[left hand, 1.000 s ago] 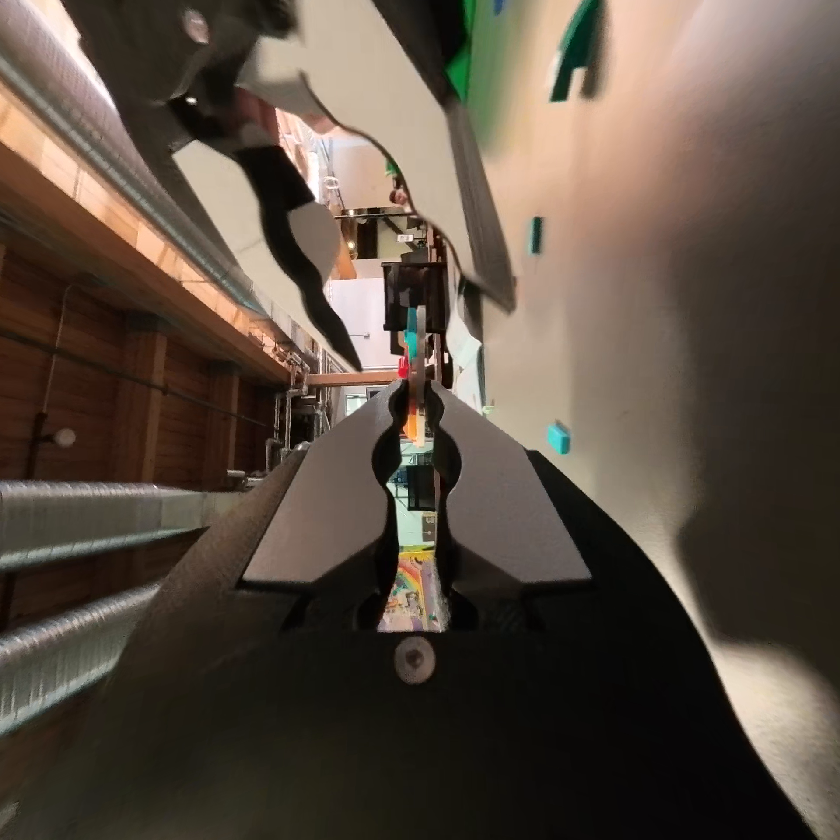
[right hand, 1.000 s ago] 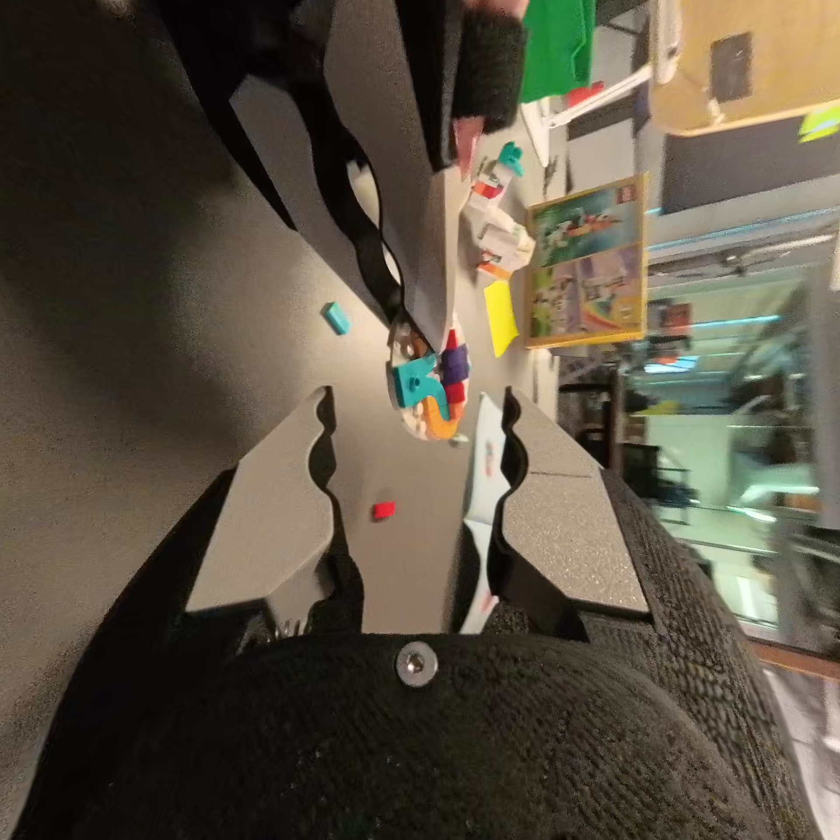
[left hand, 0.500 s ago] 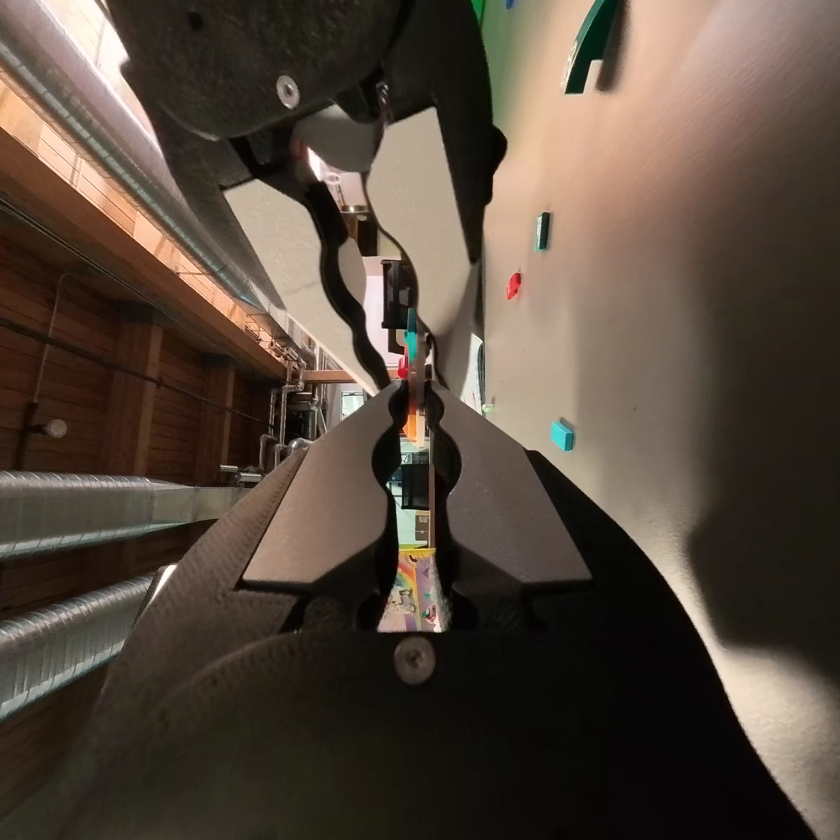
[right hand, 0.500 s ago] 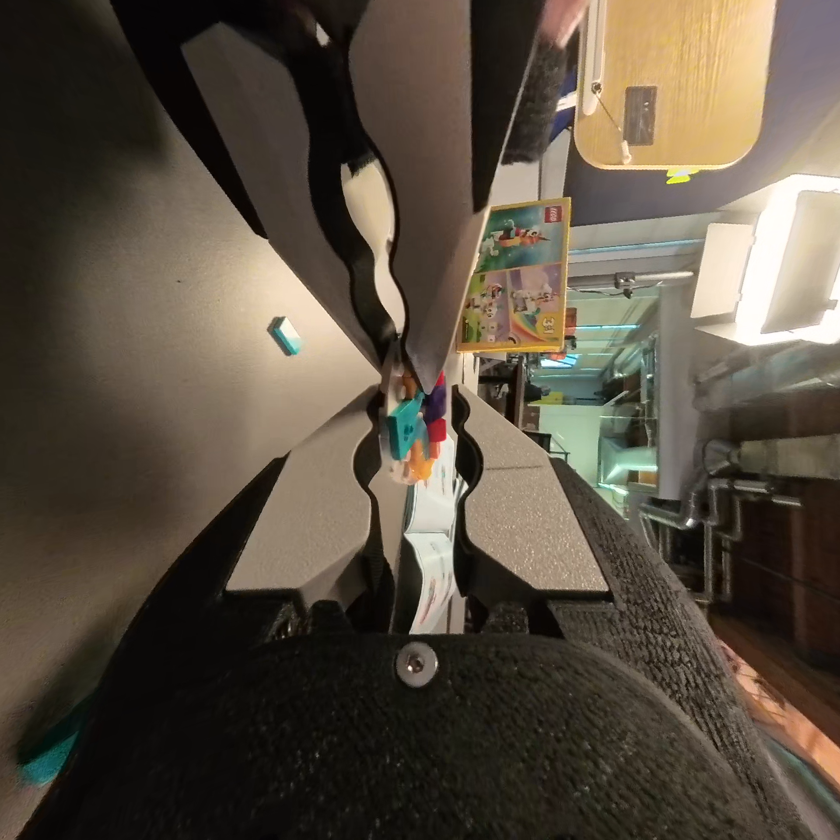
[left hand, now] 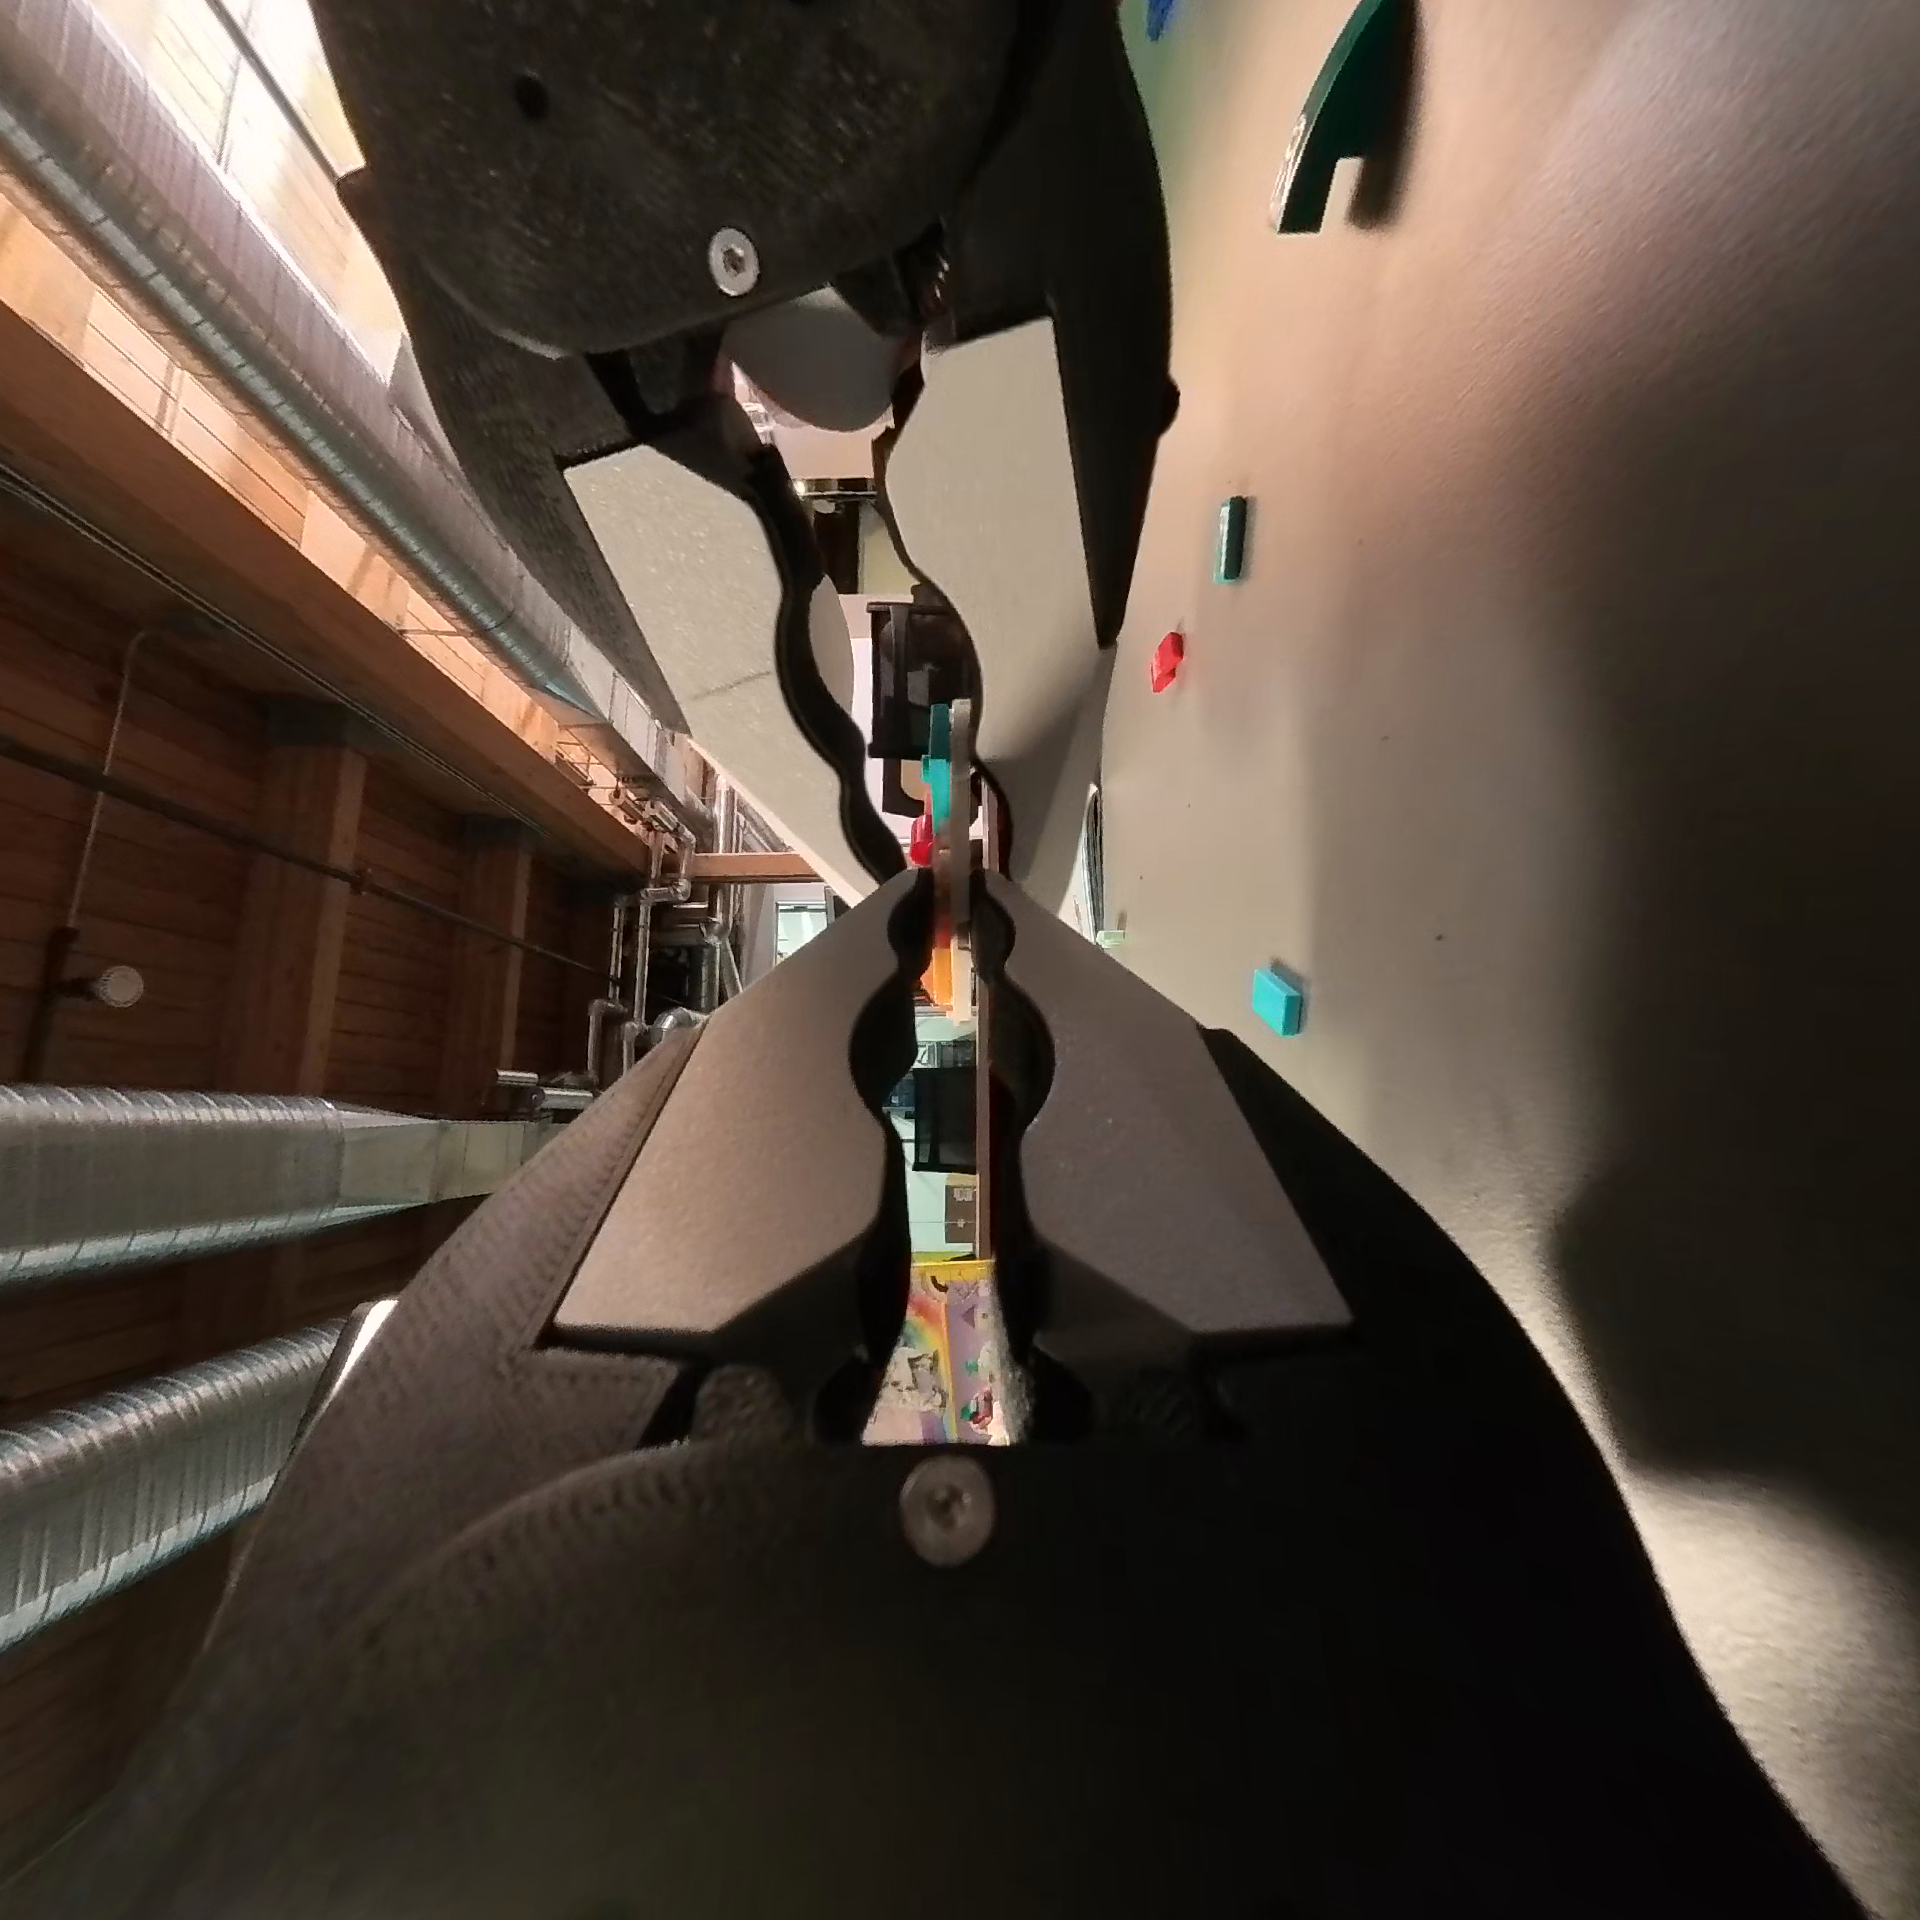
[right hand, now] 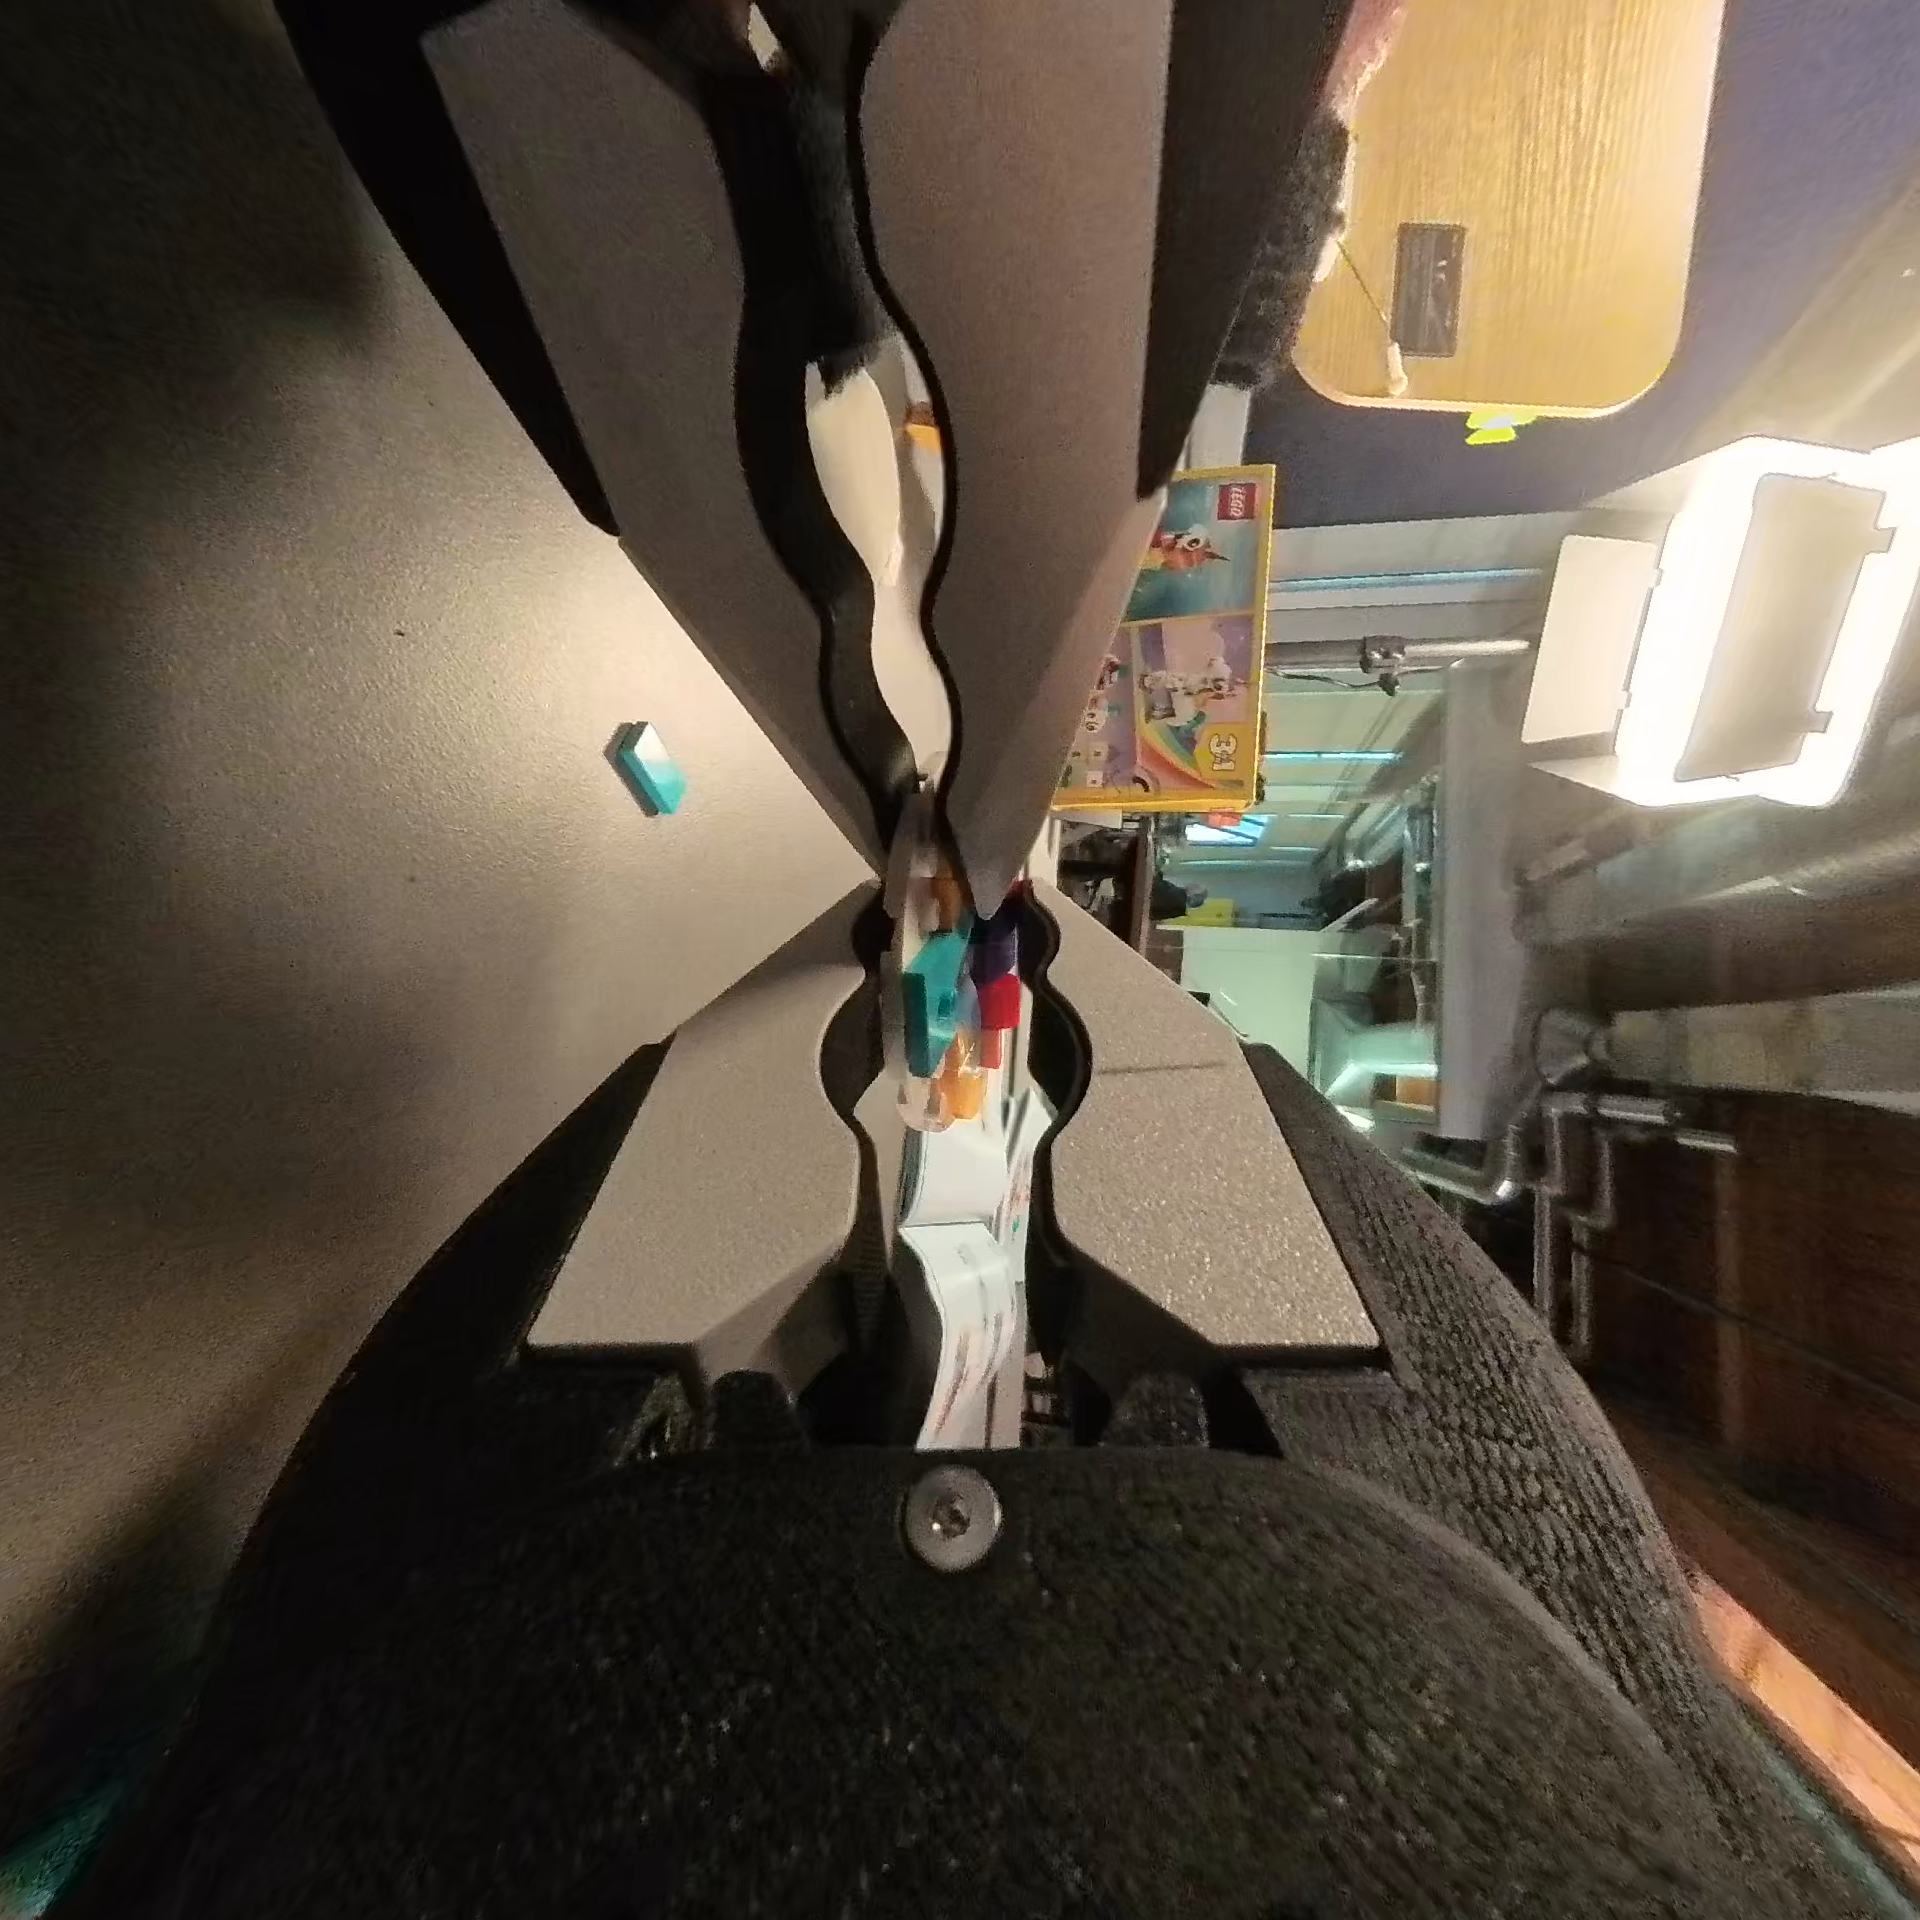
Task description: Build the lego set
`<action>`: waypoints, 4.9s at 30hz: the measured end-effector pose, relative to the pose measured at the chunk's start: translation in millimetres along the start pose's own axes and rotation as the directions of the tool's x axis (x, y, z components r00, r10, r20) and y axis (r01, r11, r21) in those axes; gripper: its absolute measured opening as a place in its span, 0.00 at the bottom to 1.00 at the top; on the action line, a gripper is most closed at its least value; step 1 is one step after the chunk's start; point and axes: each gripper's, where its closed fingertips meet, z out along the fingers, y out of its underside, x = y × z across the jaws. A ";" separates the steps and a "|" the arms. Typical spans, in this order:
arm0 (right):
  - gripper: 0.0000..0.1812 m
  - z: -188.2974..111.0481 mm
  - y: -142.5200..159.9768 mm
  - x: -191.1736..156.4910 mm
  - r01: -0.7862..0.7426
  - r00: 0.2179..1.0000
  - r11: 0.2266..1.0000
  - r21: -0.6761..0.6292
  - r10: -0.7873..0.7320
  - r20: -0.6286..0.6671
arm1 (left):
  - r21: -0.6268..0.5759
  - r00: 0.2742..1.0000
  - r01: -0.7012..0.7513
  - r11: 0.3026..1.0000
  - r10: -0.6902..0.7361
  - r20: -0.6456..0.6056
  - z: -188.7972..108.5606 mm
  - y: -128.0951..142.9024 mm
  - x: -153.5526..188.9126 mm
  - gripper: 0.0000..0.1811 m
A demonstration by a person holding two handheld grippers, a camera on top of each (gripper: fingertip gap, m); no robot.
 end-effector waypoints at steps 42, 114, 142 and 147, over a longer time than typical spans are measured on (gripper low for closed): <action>0.05 -22.2 -8.1 2.1 -0.159 0.986 0.974 0.163 0.149 0.071 | 0.076 0.982 0.186 0.980 -0.184 -0.036 -5.1 -3.3 -5.6 0.09; 0.18 -11.9 5.6 -2.1 -0.096 0.987 0.995 0.012 0.094 0.127 | 0.033 0.962 0.256 0.966 -0.251 -0.107 -4.0 3.7 -2.2 0.04; 0.09 -16.2 -4.2 -3.2 -0.164 0.973 0.986 0.039 0.155 0.171 | 0.051 0.943 0.312 0.949 -0.302 -0.136 -5.6 2.2 -2.0 0.04; 0.04 -17.1 -4.7 -1.7 -0.073 0.988 0.997 0.033 0.067 0.138 | 0.057 0.940 0.317 0.947 -0.306 -0.150 -6.3 0.1 -0.4 0.05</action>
